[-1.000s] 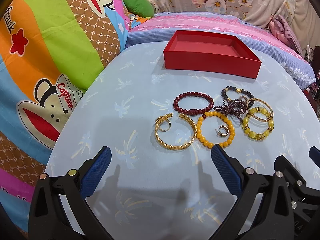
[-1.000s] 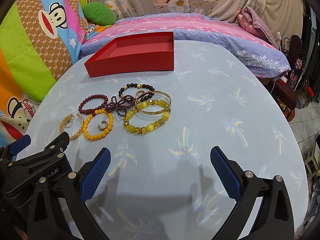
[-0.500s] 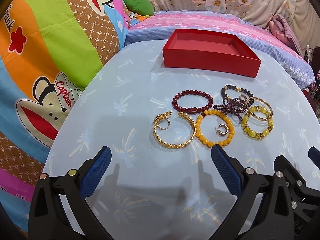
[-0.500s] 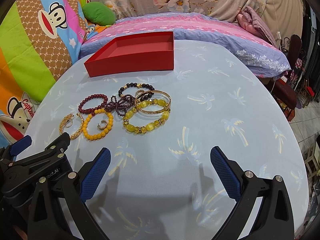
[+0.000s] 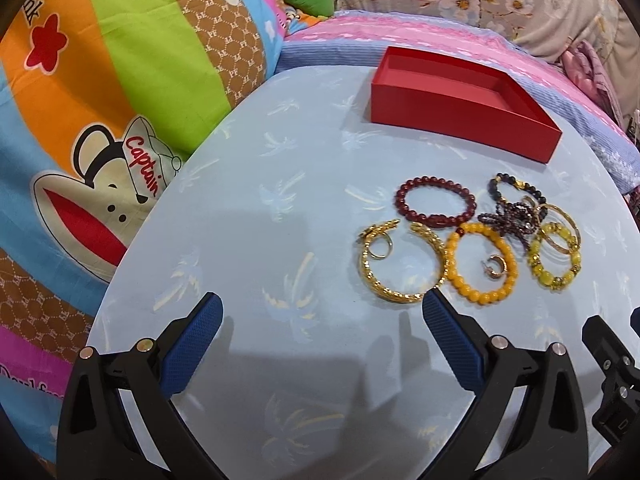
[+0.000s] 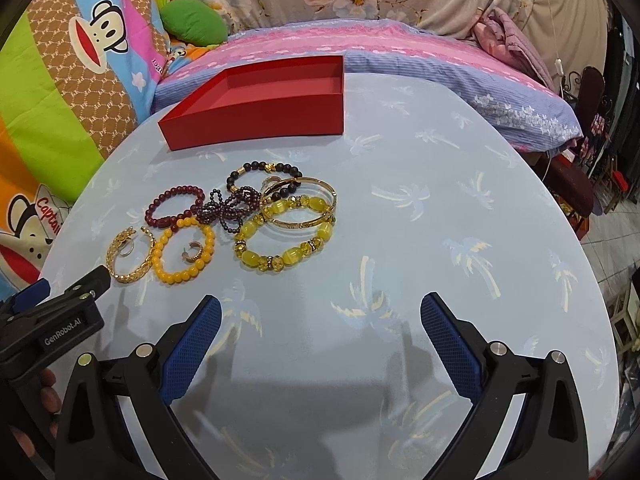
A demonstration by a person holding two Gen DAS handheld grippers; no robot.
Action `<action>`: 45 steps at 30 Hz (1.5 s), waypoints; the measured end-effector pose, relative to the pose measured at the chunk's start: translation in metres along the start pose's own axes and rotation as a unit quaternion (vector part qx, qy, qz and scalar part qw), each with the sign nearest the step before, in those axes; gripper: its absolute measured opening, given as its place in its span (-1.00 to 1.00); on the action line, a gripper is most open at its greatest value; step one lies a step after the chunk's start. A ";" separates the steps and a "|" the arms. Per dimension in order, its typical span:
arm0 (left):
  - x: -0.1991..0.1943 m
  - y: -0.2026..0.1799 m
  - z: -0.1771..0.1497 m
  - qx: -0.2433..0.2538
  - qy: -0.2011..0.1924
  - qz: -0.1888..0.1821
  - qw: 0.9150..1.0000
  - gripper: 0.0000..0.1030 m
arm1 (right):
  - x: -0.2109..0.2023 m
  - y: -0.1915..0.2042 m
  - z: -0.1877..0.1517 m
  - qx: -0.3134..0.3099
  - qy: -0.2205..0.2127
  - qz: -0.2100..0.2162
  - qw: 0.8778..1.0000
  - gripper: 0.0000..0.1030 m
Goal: Organize jewelry
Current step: 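Grasp the twisted gold cuff with left tool while right tool grasps the thin gold bangle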
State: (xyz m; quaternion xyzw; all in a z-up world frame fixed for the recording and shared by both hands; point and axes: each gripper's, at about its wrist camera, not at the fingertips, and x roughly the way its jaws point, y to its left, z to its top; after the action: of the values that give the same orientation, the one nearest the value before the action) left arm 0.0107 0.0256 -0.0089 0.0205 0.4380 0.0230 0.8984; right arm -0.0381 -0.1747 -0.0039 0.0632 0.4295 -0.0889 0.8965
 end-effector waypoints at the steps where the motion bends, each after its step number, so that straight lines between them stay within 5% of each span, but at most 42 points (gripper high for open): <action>1: 0.001 0.001 0.001 -0.002 0.001 -0.001 1.000 0.86 | 0.002 0.000 0.001 -0.001 0.001 0.000 1.000 0.87; 33: 0.044 -0.025 0.024 0.016 0.033 -0.045 0.998 0.65 | 0.034 -0.005 0.015 0.009 0.031 -0.004 0.999 0.87; 41: 0.040 -0.033 0.026 0.036 0.026 -0.065 0.997 0.13 | 0.039 -0.004 0.016 0.010 0.035 -0.005 0.999 0.87; 45: 0.037 -0.034 0.025 0.037 0.029 -0.078 0.996 0.09 | 0.038 -0.007 0.018 0.013 0.032 -0.005 0.999 0.87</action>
State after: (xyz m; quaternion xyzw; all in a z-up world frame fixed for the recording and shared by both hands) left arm 0.0536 -0.0065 -0.0245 0.0188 0.4645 -0.0623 0.8832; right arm -0.0025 -0.1889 -0.0225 0.0754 0.4567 -0.0964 0.8812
